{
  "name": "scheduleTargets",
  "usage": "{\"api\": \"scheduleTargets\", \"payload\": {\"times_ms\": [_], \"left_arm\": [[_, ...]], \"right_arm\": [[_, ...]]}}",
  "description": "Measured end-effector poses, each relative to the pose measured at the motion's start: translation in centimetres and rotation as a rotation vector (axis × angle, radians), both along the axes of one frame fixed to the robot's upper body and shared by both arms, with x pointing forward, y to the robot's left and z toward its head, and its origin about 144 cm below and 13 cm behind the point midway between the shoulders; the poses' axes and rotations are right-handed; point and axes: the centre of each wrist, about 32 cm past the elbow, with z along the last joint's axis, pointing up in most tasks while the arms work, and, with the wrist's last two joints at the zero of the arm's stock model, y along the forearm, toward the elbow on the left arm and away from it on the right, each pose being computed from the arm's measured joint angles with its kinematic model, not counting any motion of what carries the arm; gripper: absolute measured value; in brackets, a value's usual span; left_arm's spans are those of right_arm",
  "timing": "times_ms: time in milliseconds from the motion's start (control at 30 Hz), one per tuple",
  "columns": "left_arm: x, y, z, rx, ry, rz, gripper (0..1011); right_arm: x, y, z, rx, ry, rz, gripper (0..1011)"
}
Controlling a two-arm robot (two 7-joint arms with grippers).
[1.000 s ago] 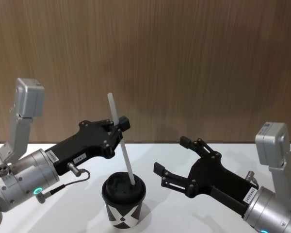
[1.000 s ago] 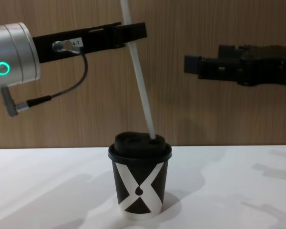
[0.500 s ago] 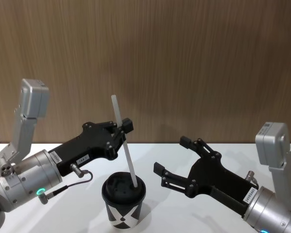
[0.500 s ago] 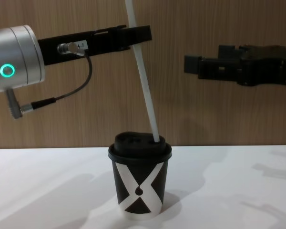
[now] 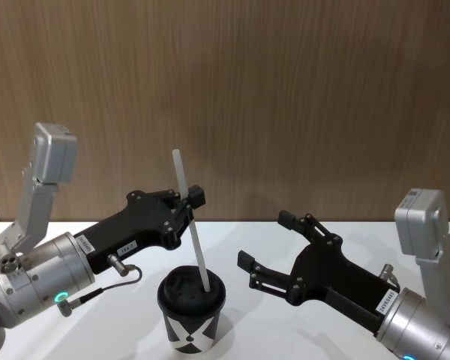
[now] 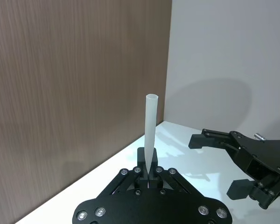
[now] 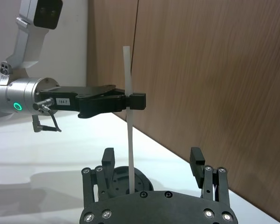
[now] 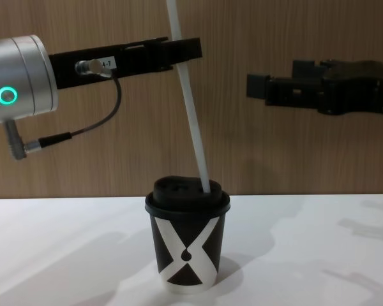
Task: Pick up the straw with one hand, pass it to the other hand, and insert it into the cup.
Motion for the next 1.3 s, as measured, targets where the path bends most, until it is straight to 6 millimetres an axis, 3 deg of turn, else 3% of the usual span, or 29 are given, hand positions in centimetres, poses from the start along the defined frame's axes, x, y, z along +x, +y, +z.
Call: {"api": "scheduleTargets", "payload": {"times_ms": [667,900,1300], "left_arm": [[0.5,-0.7,-1.2,0.025,0.035,-0.029,15],[0.5,-0.9,-1.6,0.040,0.048,-0.034,164],[0.2,-0.8,-1.8,0.047,0.046,-0.023,544]], "right_arm": [[0.0,0.0,0.0,0.000,0.000,0.000,1001],[0.0,0.0,0.0,0.000,0.000,0.000,1001],[0.0,0.0,0.0,0.000,0.000,0.000,1001]]}}
